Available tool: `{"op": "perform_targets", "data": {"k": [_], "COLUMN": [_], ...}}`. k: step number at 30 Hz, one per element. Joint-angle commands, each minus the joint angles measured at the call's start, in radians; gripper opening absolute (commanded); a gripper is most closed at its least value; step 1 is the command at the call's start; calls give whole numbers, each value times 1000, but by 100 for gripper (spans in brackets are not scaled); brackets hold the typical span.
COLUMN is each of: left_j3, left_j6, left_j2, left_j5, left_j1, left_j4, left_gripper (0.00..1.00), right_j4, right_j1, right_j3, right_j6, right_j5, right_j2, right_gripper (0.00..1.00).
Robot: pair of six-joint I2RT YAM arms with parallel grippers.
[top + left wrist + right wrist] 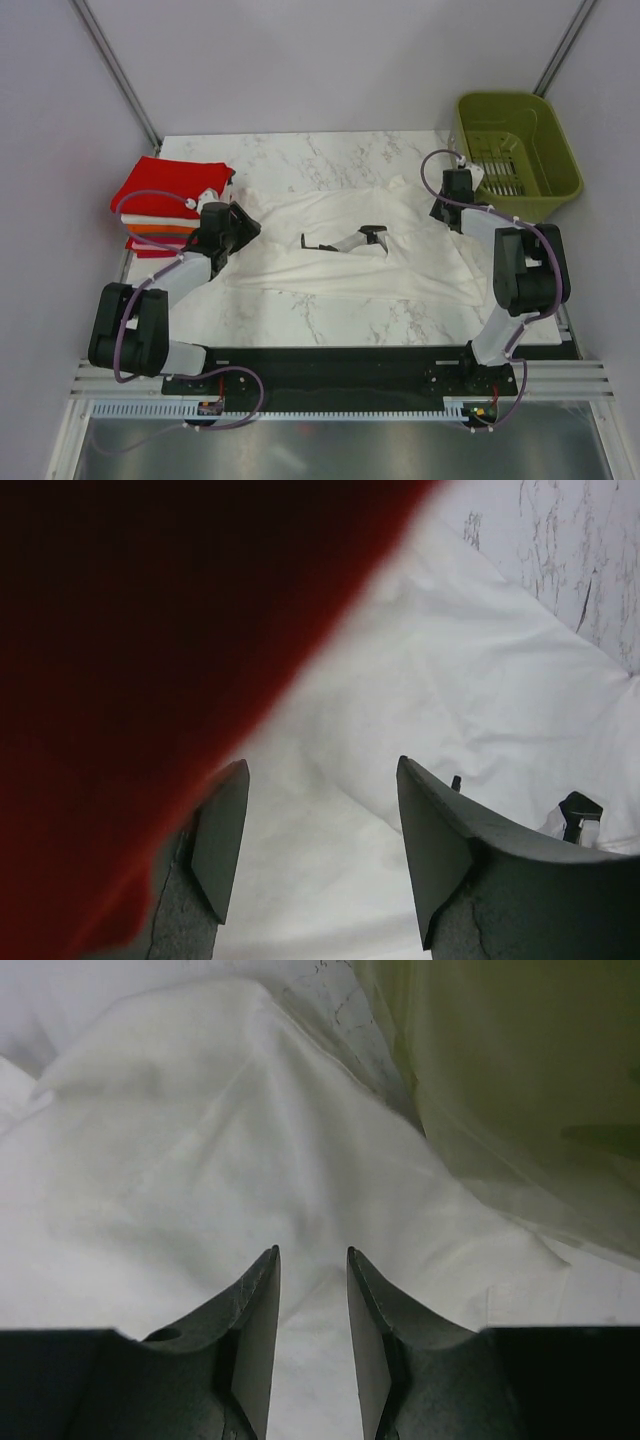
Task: Fold and stack the t-shirts
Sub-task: Fold the tshirt
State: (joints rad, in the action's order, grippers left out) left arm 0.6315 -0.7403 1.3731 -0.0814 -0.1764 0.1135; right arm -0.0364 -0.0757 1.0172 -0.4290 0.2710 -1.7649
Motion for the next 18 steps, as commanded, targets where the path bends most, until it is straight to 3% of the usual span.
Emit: {"op": "perform_targets", "data": {"k": [1,4,13,18], "left_j3": [46,42,27,19], "left_j6": [38,30,44,50], "left_j2": [29,30,-2,-12], "left_j5": [-44,-61,-78,-80], "left_j1": [-5,-5,-14,-12], "left_j4": [58,57,61,61], "left_gripper": [68,68,68,68], "right_j4": [-20,-14,4,29], "right_j1": [-15,-24,-136,-176], "right_j3": [20,-3,-22,-49], "right_j6": [12,21,119,156], "right_j5": [-24,5,327,321], "right_j2": [-33,-10,116,148], "right_gripper": [40,43,49,48]}}
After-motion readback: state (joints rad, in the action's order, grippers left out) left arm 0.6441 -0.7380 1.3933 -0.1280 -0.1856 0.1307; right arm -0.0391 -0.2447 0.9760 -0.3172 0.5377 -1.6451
